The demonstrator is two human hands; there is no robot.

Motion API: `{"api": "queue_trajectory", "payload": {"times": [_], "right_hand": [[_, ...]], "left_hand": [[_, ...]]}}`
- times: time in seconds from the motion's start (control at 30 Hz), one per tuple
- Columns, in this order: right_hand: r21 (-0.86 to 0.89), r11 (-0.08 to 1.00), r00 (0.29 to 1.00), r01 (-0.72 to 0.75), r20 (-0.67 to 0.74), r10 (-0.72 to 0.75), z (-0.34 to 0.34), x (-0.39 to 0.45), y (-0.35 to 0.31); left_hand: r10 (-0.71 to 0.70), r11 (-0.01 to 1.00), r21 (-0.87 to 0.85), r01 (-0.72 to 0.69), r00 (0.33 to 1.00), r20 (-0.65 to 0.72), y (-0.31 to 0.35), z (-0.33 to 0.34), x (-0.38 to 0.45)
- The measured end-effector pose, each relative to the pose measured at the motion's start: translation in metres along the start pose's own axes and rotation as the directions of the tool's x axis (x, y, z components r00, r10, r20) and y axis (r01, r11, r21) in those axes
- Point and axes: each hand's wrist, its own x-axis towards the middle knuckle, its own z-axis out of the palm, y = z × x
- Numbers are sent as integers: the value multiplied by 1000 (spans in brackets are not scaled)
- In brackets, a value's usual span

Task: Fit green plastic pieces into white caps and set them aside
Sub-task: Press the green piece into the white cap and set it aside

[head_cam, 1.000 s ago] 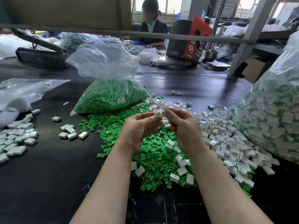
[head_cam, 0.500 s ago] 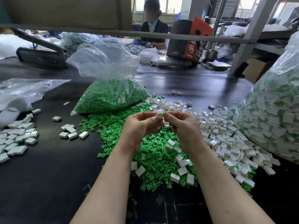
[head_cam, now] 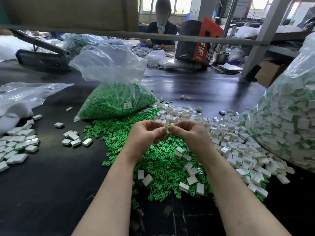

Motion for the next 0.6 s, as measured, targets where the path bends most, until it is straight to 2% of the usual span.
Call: {"api": "queue_trajectory", "payload": {"times": [0.23,0.6], "right_hand": [[-72,997,1000,-8,10,9,-1,1,4],[-122,991,996,-59,63,67,-3,3,12]], "left_hand": [[0,996,-86,-2,1000,-29,-1,0,-1],[28,1000,1,-28,999,-40,-7,4,-3]]}}
